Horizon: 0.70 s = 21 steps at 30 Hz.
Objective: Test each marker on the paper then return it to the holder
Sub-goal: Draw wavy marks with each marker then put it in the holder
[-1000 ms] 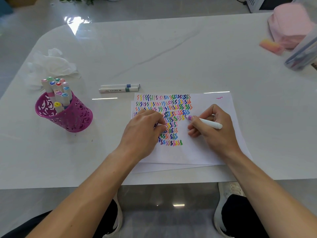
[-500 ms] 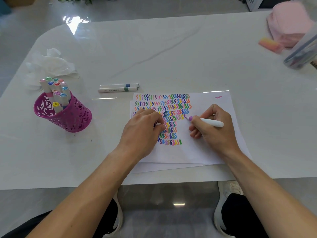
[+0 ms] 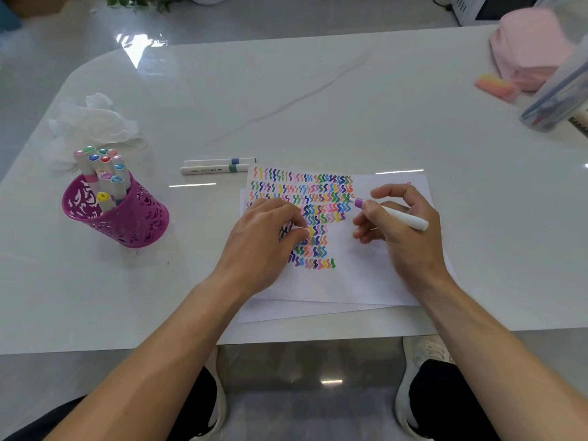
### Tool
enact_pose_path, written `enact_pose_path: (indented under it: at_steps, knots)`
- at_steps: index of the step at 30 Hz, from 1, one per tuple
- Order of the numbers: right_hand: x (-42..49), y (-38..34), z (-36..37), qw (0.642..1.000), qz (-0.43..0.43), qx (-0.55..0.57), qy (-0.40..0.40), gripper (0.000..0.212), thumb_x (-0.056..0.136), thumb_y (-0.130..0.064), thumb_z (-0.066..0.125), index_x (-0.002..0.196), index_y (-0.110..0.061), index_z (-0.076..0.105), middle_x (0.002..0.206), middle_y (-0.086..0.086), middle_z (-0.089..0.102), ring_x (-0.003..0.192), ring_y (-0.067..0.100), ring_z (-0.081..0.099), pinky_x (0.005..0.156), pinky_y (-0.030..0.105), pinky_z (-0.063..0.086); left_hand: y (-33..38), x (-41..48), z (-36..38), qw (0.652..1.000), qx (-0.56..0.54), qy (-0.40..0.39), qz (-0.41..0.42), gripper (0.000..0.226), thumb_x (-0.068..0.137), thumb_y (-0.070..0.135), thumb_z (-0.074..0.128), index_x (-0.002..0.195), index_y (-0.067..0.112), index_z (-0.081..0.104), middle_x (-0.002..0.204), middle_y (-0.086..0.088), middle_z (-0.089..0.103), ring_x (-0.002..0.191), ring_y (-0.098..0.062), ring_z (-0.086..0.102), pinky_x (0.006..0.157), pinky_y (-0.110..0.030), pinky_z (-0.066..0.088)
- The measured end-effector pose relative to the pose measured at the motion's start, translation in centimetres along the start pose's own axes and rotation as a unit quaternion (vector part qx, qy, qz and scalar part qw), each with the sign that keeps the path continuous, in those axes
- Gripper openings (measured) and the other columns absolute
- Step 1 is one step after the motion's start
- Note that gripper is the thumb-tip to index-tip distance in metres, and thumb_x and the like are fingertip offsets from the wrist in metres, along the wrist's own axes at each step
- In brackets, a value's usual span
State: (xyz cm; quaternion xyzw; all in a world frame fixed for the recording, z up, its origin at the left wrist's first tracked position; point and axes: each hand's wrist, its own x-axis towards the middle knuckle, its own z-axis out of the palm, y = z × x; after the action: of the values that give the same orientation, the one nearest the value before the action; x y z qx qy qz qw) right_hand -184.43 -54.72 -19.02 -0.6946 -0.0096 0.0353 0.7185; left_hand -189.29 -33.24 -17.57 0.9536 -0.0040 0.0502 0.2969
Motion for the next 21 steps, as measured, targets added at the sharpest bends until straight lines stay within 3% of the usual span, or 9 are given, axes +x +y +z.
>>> enact_pose_path:
  at_steps: [3, 7, 10, 13, 21]
  knots:
    - [0.1, -0.4, 0.2, 1.0, -0.016, 0.0, -0.006, 0.009, 0.092, -0.01, 0.073, 0.101, -0.01, 0.072, 0.078, 0.013, 0.076, 0.062, 0.029, 0.071, 0.057, 0.031, 0.055, 0.2, 0.1, -0.4, 1.0, -0.017, 0.019, 0.008, 0.008, 0.093, 0.036, 0.07, 0.096, 0.029, 0.073, 0.106, 0.021, 0.063, 0.106, 0.001, 0.05, 0.086, -0.007, 0.033]
    - [0.0, -0.9, 0.8, 1.0, -0.014, 0.009, -0.027, 0.012, 0.091, -0.017, 0.072, 0.101, -0.014, 0.077, 0.078, 0.011, 0.076, 0.064, 0.026, 0.071, 0.058, 0.029, 0.055, 0.5, 0.1, -0.7, 0.999, -0.043, 0.023, -0.012, 0.006, 0.094, 0.039, 0.068, 0.094, 0.035, 0.071, 0.092, 0.026, 0.06, 0.092, 0.004, 0.049, 0.079, -0.007, 0.034]
    - [-0.1, -1.3, 1.1, 0.999, 0.0, 0.033, -0.041, 0.019, 0.093, -0.023, 0.063, 0.099, -0.01, 0.076, 0.076, 0.009, 0.076, 0.063, 0.026, 0.07, 0.057, 0.028, 0.055, 0.7, 0.2, -0.7, 0.991, -0.125, 0.013, -0.05, 0.009, 0.096, 0.038, 0.066, 0.092, 0.033, 0.073, 0.08, 0.017, 0.068, 0.081, 0.001, 0.06, 0.067, -0.01, 0.044]
    - [-0.2, -1.6, 1.3, 0.998, -0.001, 0.034, -0.054, 0.012, 0.092, -0.02, 0.062, 0.097, -0.011, 0.07, 0.075, 0.01, 0.076, 0.062, 0.028, 0.071, 0.057, 0.029, 0.055, 1.1, 0.2, -0.6, 0.975, -0.21, -0.003, -0.077, 0.012, 0.099, 0.031, 0.063, 0.091, 0.034, 0.072, 0.08, 0.017, 0.073, 0.077, 0.0, 0.068, 0.07, -0.013, 0.052]
    - [-0.4, -1.7, 1.6, 0.997, 0.002, 0.043, -0.071, 0.006, 0.088, -0.015, 0.063, 0.091, -0.01, 0.064, 0.075, 0.01, 0.076, 0.061, 0.027, 0.07, 0.056, 0.028, 0.055, 1.5, 0.1, -0.7, 0.961, -0.26, -0.014, -0.091, 0.023, 0.103, 0.024, 0.058, 0.092, 0.041, 0.069, 0.081, 0.021, 0.074, 0.068, 0.005, 0.062, 0.061, -0.008, 0.046]
